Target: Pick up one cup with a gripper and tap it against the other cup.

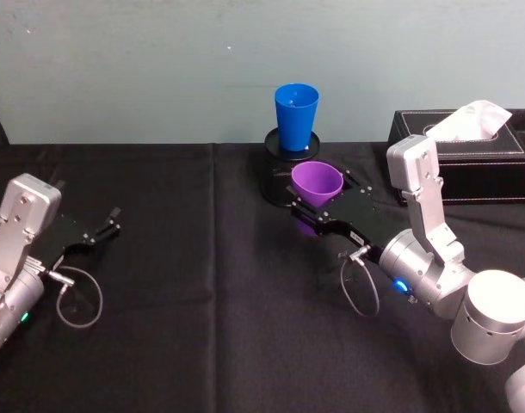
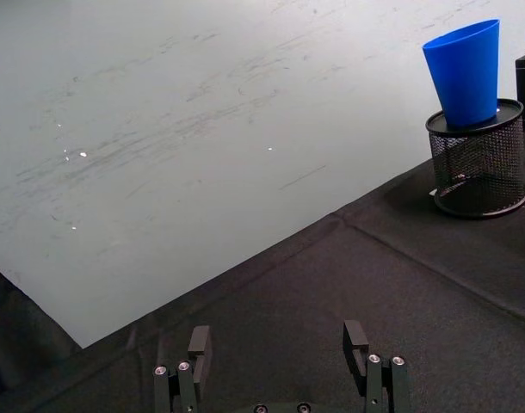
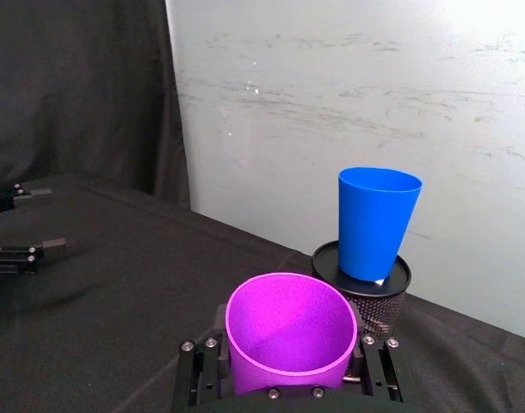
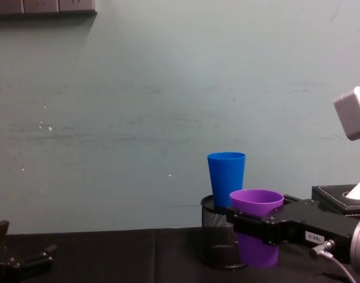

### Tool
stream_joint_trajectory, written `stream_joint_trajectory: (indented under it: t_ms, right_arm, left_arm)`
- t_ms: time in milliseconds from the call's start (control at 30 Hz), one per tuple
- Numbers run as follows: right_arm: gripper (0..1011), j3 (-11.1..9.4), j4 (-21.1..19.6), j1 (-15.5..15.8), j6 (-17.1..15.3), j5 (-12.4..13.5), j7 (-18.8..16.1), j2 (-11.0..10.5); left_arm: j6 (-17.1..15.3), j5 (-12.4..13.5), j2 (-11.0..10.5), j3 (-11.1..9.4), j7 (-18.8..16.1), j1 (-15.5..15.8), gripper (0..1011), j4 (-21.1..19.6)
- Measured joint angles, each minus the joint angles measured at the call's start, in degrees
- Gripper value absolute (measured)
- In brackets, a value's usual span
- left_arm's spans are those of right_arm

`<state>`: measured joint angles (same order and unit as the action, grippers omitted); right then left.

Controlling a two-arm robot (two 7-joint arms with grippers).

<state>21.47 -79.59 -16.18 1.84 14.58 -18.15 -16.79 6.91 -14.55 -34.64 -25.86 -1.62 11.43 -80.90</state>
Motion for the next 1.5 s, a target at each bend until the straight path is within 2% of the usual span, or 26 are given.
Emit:
stream_joint_trajectory:
  t_ms: [1500]
  right_arm:
    - [749,0.00,0.00,0.00,0.00,0.00,0.00,0.00]
  left_arm:
    - [0.00,0.00,0.00,0.00,0.00,0.00,1000,0.00]
